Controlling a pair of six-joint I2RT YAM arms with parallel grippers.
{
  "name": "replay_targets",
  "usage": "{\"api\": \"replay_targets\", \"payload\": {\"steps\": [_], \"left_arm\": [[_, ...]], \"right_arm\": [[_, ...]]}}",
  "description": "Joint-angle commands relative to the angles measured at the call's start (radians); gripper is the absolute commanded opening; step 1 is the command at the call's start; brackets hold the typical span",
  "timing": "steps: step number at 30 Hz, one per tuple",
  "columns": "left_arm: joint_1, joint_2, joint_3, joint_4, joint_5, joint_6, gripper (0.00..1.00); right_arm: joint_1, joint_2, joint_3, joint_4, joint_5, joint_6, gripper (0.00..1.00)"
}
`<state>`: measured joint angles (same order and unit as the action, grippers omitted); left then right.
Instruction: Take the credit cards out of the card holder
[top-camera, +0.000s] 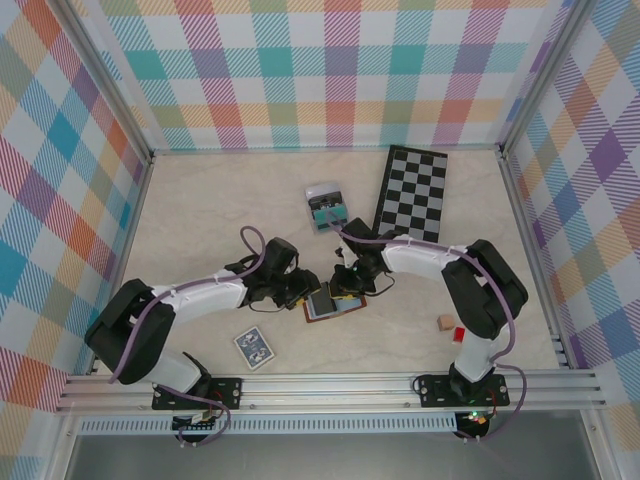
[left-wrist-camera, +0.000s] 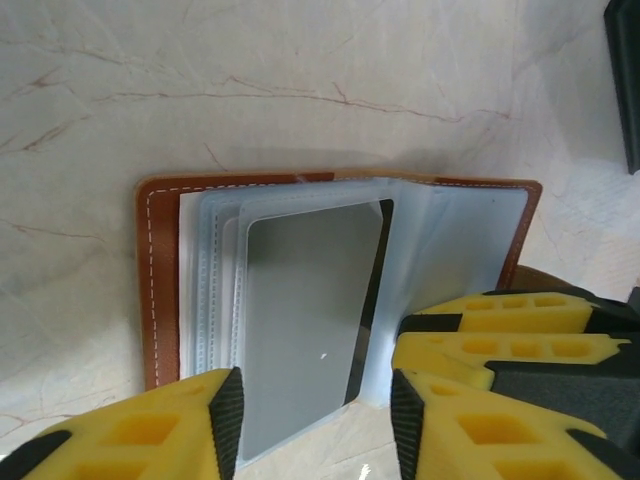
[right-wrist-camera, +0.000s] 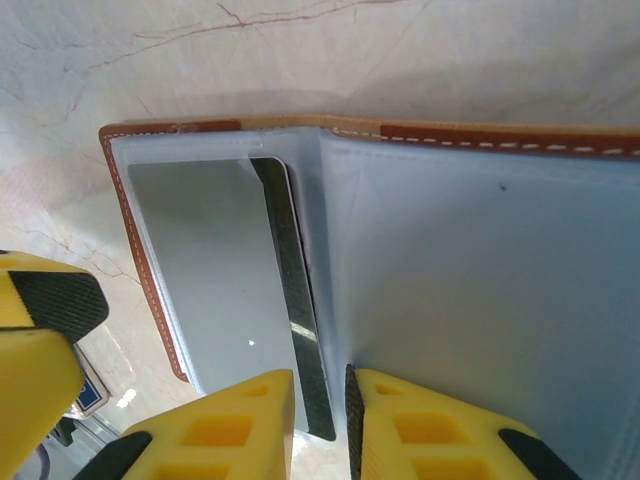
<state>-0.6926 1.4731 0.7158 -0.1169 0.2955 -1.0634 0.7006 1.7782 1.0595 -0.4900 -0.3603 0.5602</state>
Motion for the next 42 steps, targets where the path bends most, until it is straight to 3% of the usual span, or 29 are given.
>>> {"api": "replay_targets", "payload": {"steps": [1,6,23,33,42], "left_arm": [[-0.01,0.032,-0.007,0.027,0.022,-0.003,0.4],[-0.01,0.06,0.005,0.003,0.018,0.014,0.31],[-0.012,0.116,0.001,-0.099,-0.005,0.022,0.15],[-0.011,0.128,-0.001,-0.145,-0.029,0.025,0.13],[-0.012,0.139,0.002,-0.192,-0.045,0.033,0.13]], "right_arm": [[0.002,0.021,0.023,0.0,-0.049,-0.021,0.22],[0.002,0.033,0.031,-0.003,-0.061,-0.032,0.18],[0.002,0.081,0.033,-0.002,-0.067,-0.057,0.2],[0.002,0.086,0.016,0.023,-0.09,-0.068,0.19],[-0.001,0.068,0.013,0.017,-0.071,-0.08,0.1]]}}
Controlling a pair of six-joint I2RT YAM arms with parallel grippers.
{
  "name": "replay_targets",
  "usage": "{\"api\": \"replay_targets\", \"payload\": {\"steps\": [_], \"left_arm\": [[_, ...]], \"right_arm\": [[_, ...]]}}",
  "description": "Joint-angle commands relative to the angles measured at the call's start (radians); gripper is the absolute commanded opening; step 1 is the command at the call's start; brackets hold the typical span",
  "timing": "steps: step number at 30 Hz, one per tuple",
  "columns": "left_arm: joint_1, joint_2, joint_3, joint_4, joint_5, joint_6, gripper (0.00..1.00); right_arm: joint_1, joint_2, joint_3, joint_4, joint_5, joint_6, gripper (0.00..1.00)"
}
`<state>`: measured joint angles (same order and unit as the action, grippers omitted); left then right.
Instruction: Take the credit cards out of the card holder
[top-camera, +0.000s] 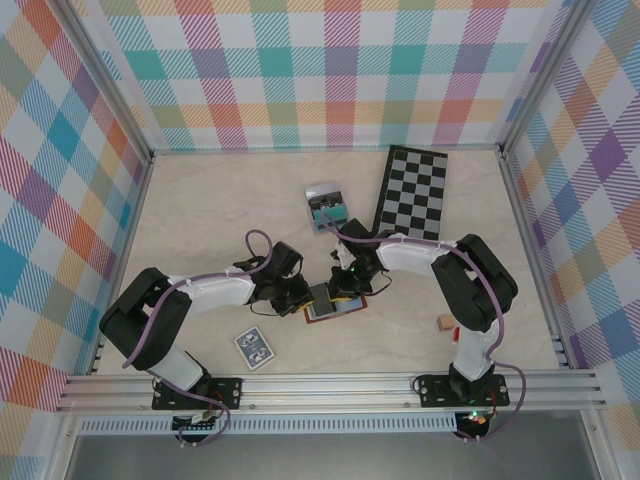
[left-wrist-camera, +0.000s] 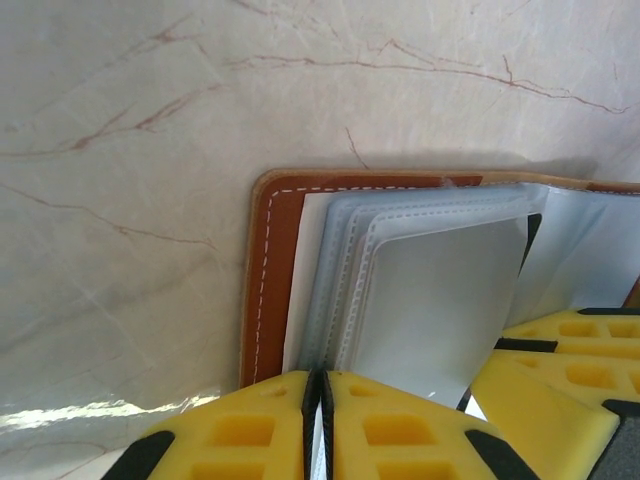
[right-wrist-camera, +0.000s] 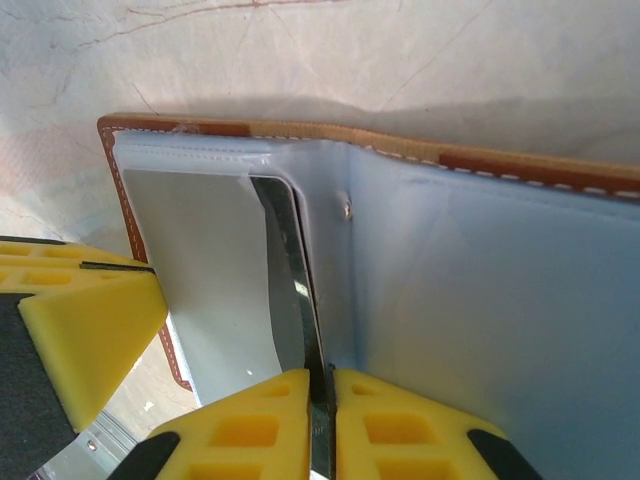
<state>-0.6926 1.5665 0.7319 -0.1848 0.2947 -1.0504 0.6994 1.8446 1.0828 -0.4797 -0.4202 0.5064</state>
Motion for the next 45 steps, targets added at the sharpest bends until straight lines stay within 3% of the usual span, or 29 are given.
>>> {"api": "replay_targets", "payload": {"steps": [1,6,16,25,31,45], "left_arm": [[-0.011,0.046,-0.013,-0.129,-0.047,0.021,0.13],[-0.011,0.039,-0.005,-0.164,-0.066,0.032,0.14],[-0.011,0.025,0.019,-0.198,-0.085,0.039,0.14],[-0.014,-0.059,0.12,-0.18,-0.05,0.095,0.14],[-0.037,0.029,0.144,-0.102,0.025,0.091,0.09],[-0.05,0.124,0.152,-0.256,-0.084,0.112,0.04]], "right_arm": [[-0.001,-0.002,-0.012,0.005,-0.007,-0.028,0.09],[-0.014,-0.038,-0.03,-0.004,0.021,-0.04,0.04],[-0.044,-0.072,-0.07,-0.007,0.037,-0.06,0.05],[-0.044,-0.026,-0.037,-0.009,-0.004,-0.061,0.09],[-0.044,-0.016,-0.034,-0.01,-0.015,-0.063,0.12],[-0.044,0.026,-0.017,0.005,-0.038,-0.039,0.26]]}}
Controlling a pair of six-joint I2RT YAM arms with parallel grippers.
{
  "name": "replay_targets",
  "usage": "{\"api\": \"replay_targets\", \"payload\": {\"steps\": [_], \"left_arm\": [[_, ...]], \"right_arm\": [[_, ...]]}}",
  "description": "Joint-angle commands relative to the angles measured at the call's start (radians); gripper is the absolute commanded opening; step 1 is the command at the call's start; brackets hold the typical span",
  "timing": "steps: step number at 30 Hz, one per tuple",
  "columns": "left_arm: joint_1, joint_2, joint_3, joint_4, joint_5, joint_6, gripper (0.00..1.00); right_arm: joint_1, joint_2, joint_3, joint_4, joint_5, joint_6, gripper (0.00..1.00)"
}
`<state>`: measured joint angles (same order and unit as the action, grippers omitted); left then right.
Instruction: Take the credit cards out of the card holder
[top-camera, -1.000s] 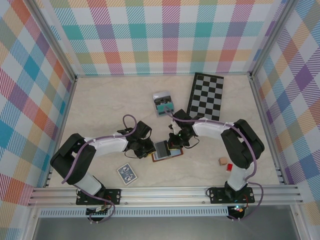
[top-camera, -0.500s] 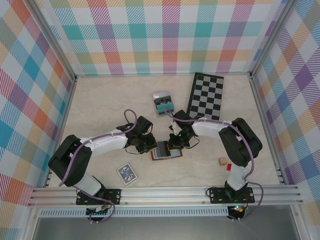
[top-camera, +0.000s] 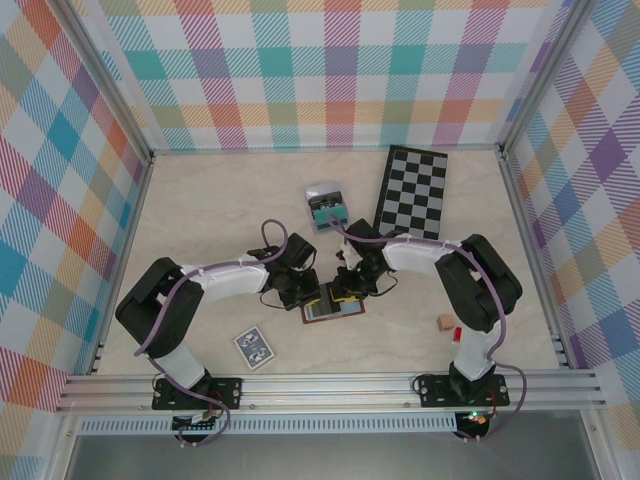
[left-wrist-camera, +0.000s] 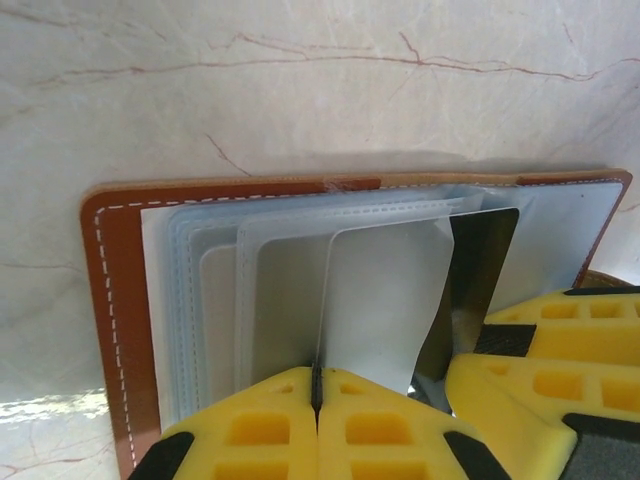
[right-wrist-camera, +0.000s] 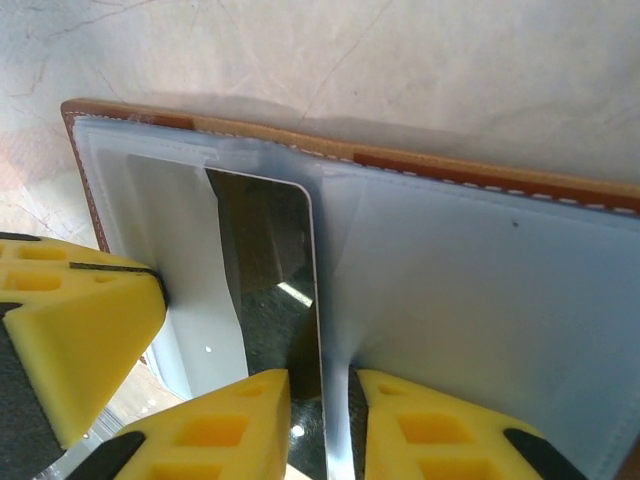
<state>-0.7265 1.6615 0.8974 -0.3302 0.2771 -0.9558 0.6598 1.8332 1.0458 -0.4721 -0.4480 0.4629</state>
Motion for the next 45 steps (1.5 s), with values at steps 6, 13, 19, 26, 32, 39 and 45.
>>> {"api": "replay_targets", "payload": {"steps": [6,13,19,26,32,39,45], "left_arm": [[-0.014,0.032,-0.035,-0.115,-0.067,0.019,0.04],[-0.017,0.028,-0.049,-0.106,-0.067,0.012,0.04],[-0.016,0.002,-0.042,-0.155,-0.101,0.011,0.07],[-0.008,-0.038,-0.031,-0.184,-0.124,0.022,0.22],[-0.008,-0.065,0.049,-0.241,-0.141,0.076,0.37],[0.013,-0.14,0.16,-0.407,-0.273,0.12,0.49],[0.029,-0.24,0.145,-0.33,-0.278,0.121,0.65]], "right_arm": [[-0.005,0.061,0.029,0.017,-0.068,0.004,0.29],[-0.005,0.062,0.022,0.056,-0.12,0.016,0.23],[-0.018,0.02,-0.005,0.049,-0.057,0.026,0.11],[-0.051,-0.1,-0.041,-0.02,0.042,-0.031,0.03],[-0.052,-0.23,-0.034,-0.035,0.047,-0.091,0.0],[-0.059,-0.411,-0.049,0.004,0.091,-0.149,0.0],[-0.102,-0.489,-0.064,0.046,0.026,-0.156,0.0]]}}
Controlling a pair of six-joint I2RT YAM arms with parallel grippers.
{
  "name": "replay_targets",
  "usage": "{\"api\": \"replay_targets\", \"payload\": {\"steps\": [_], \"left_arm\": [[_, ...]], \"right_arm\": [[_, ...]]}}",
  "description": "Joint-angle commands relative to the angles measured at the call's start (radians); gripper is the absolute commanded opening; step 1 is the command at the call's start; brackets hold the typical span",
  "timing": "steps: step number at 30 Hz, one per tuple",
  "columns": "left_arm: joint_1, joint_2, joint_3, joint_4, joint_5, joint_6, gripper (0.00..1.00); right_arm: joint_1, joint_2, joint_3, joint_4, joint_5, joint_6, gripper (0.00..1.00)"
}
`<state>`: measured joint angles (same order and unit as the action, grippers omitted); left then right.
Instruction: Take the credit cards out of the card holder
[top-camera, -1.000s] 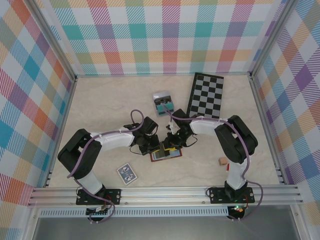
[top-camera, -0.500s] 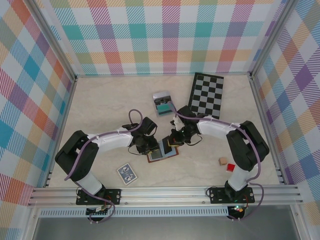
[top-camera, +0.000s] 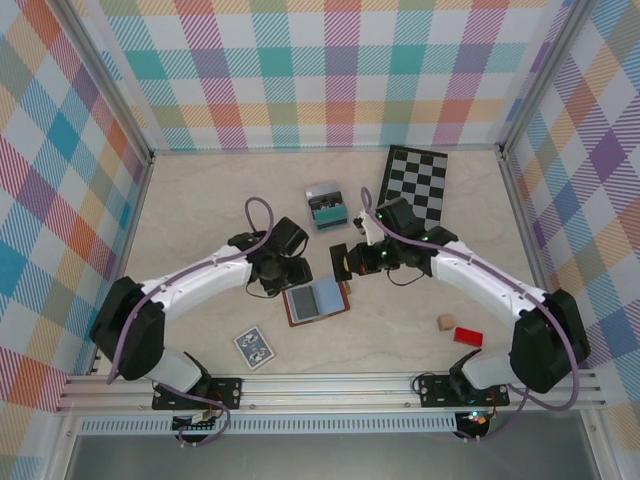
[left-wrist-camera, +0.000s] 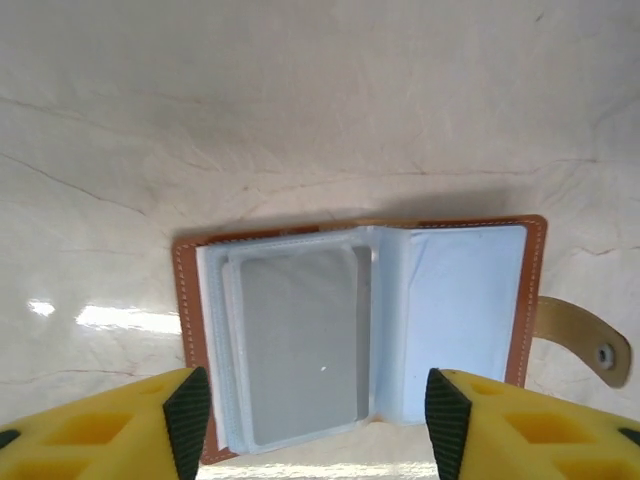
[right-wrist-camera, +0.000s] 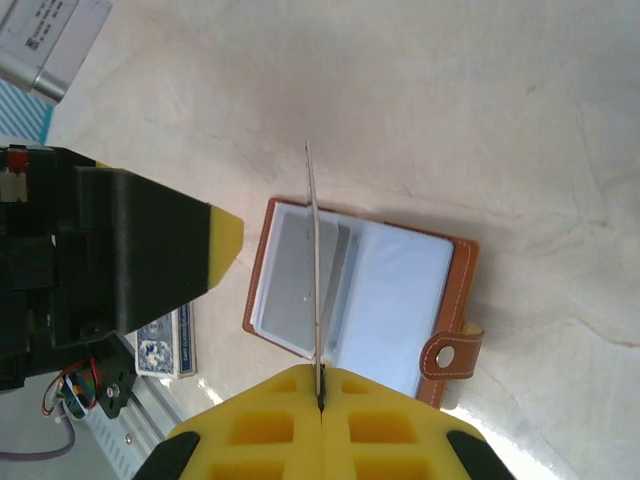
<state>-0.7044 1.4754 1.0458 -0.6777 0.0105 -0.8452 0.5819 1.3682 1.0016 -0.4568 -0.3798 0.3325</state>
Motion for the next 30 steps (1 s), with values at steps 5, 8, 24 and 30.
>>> {"api": "replay_targets", "payload": {"steps": [5,8,24,30], "left_arm": [[0.022,-0.112,-0.02,0.216,0.147,0.003,0.73],[0.025,-0.127,-0.027,0.357,0.252,-0.023,0.78],[0.024,-0.065,-0.104,0.867,0.514,-0.214,0.54],[0.025,-0.081,-0.115,0.895,0.523,-0.218,0.31]], "right_arm": [[-0.096,-0.02,-0.03,0.119,-0.226,0.079,0.0],[-0.134,-0.02,-0.054,0.199,-0.329,0.155,0.0],[-0.224,-0.018,-0.108,0.428,-0.568,0.37,0.0],[-0.232,-0.001,-0.112,0.409,-0.558,0.369,0.0]]}}
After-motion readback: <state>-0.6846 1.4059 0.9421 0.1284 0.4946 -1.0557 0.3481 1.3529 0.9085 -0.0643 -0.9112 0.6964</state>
